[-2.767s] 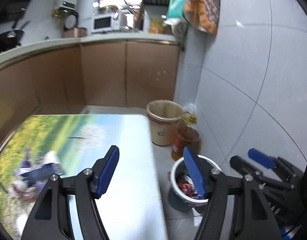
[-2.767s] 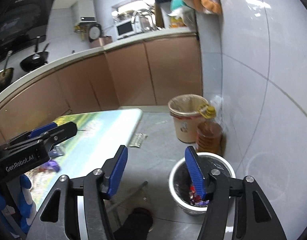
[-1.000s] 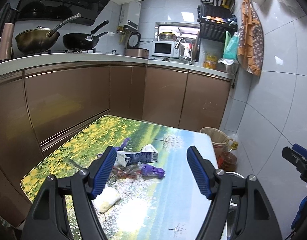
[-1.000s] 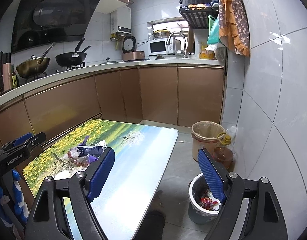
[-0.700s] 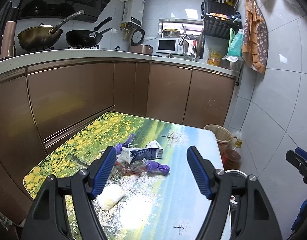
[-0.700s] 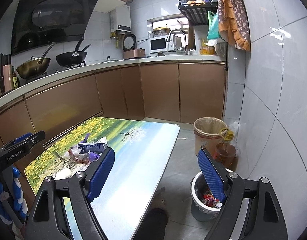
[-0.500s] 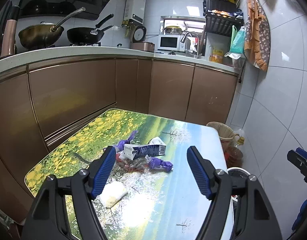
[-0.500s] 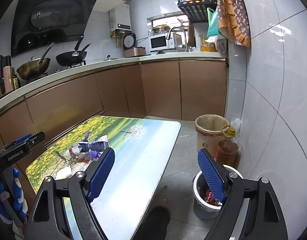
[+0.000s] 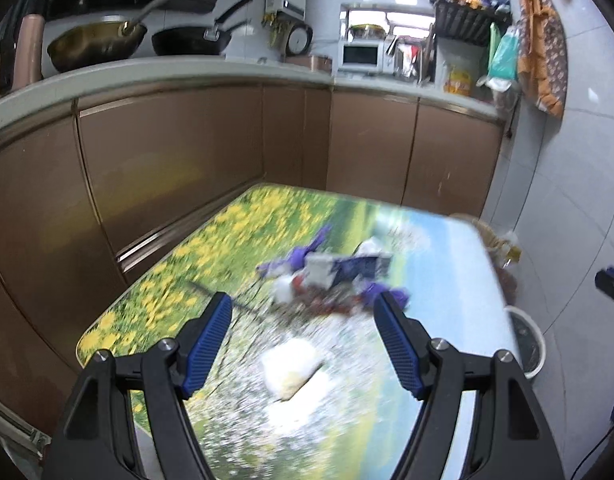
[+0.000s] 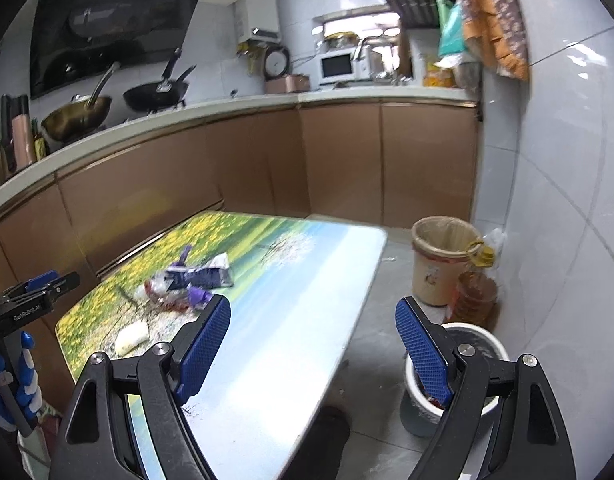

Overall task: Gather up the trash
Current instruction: 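Grasp the white tissue with the left gripper while the right gripper grasps a purple bag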

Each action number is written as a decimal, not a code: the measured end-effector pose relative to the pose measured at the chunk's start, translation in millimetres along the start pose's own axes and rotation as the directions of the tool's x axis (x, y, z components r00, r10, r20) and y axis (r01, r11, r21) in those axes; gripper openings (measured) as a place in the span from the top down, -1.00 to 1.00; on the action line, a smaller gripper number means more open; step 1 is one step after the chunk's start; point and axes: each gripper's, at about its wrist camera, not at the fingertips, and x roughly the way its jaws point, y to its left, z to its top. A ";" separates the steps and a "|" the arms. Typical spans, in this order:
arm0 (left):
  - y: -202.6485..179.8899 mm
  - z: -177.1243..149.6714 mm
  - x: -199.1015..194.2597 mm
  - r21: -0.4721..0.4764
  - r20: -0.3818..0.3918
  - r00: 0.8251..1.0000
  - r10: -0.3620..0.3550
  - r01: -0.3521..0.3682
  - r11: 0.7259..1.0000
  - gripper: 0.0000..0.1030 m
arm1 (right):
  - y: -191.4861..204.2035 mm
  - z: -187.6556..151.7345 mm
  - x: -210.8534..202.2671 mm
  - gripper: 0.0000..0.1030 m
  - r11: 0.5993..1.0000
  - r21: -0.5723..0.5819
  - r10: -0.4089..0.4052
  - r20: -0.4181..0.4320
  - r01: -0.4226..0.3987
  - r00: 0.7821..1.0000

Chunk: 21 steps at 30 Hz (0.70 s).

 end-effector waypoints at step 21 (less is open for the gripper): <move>38.2 -48.6 137.1 0.000 -0.322 0.925 -0.202 0.214 0.977 -0.21 | 119.9 -5.3 236.0 -0.47 0.952 -0.144 0.207 -0.352 -0.272 0.913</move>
